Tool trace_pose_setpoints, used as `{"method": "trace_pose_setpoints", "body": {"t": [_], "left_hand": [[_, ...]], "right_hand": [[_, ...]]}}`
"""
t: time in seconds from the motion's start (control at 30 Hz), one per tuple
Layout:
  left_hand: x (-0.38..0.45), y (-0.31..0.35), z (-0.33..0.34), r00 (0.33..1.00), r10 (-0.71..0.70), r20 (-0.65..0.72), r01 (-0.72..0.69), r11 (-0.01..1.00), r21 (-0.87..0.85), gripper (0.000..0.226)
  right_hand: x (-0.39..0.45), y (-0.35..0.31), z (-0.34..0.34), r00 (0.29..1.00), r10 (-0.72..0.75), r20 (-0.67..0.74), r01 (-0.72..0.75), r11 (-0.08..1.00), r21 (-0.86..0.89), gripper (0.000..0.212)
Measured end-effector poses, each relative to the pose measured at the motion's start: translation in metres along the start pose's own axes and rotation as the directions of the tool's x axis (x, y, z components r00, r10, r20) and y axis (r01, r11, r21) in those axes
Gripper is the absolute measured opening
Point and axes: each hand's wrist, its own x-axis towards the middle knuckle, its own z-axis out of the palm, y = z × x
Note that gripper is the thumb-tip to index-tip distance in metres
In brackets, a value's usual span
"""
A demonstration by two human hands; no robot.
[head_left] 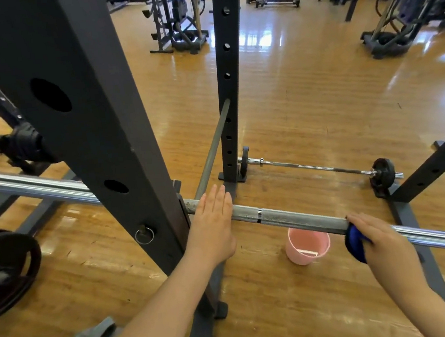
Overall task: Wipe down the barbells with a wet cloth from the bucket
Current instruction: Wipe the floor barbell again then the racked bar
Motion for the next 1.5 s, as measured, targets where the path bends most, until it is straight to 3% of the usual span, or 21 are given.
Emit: {"method": "trace_pose_setpoints", "body": {"t": [0.2,0.37,0.47,0.57,0.67,0.77,0.87,0.97,1.03,1.13,1.2,1.33,1.5], "left_hand": [[0.000,0.004,0.000,1.000,-0.024,0.005,0.024,1.000,0.008,0.082],[0.001,0.001,-0.002,1.000,-0.007,0.018,0.006,1.000,0.011,0.087],[-0.001,-0.001,-0.002,0.999,0.006,0.035,-0.007,1.000,0.025,0.087],[-0.001,0.000,0.001,1.000,-0.009,0.023,0.008,1.000,0.012,0.087],[0.000,0.001,0.001,1.000,-0.018,0.010,0.018,1.000,0.013,0.086],[0.001,0.002,0.002,0.999,-0.029,0.016,0.029,1.000,-0.007,0.085],[0.002,0.001,0.000,0.999,-0.025,0.036,0.027,0.998,-0.059,0.087],[0.004,0.000,0.001,1.000,-0.022,0.011,0.023,0.996,-0.081,0.087],[0.003,0.002,0.006,0.998,-0.064,-0.028,0.061,0.992,-0.112,0.089],[0.001,0.009,0.018,0.980,-0.171,-0.102,0.161,0.982,-0.097,0.094],[0.002,0.016,0.025,0.953,-0.269,-0.140,0.257,0.962,-0.095,0.107],[0.008,0.028,0.030,0.901,-0.380,-0.207,0.361,0.924,-0.124,0.108],[0.006,0.040,0.014,0.800,-0.600,-0.010,0.589,0.789,-0.174,0.096]], "right_hand": [[0.025,-0.069,0.033,0.963,-0.271,-0.017,0.271,0.960,0.063,0.037],[0.033,-0.101,0.049,0.930,-0.358,0.078,0.347,0.929,0.132,0.052],[0.021,-0.068,0.036,0.936,-0.345,0.066,0.339,0.937,0.082,0.051],[0.010,-0.046,0.024,0.972,-0.224,0.077,0.218,0.973,0.081,0.059],[0.014,-0.061,0.025,0.979,-0.186,0.088,0.182,0.982,0.056,0.044],[0.028,-0.105,0.035,0.955,-0.249,0.163,0.240,0.968,0.076,0.042],[0.043,-0.156,0.041,0.910,-0.305,0.282,0.283,0.952,0.116,0.033],[0.054,-0.167,0.039,0.865,-0.377,0.332,0.368,0.925,0.092,0.034],[0.056,-0.152,0.037,0.836,-0.417,0.356,0.407,0.907,0.107,0.047],[0.056,-0.133,0.042,0.703,-0.537,0.467,0.582,0.811,0.056,0.077],[0.064,-0.128,0.044,0.671,-0.597,0.439,0.646,0.762,0.049,0.089],[0.086,-0.126,0.035,0.509,-0.688,0.517,0.685,0.688,0.240,0.054],[0.112,-0.130,0.042,0.434,-0.774,0.461,0.596,0.630,0.498,0.043]]}}
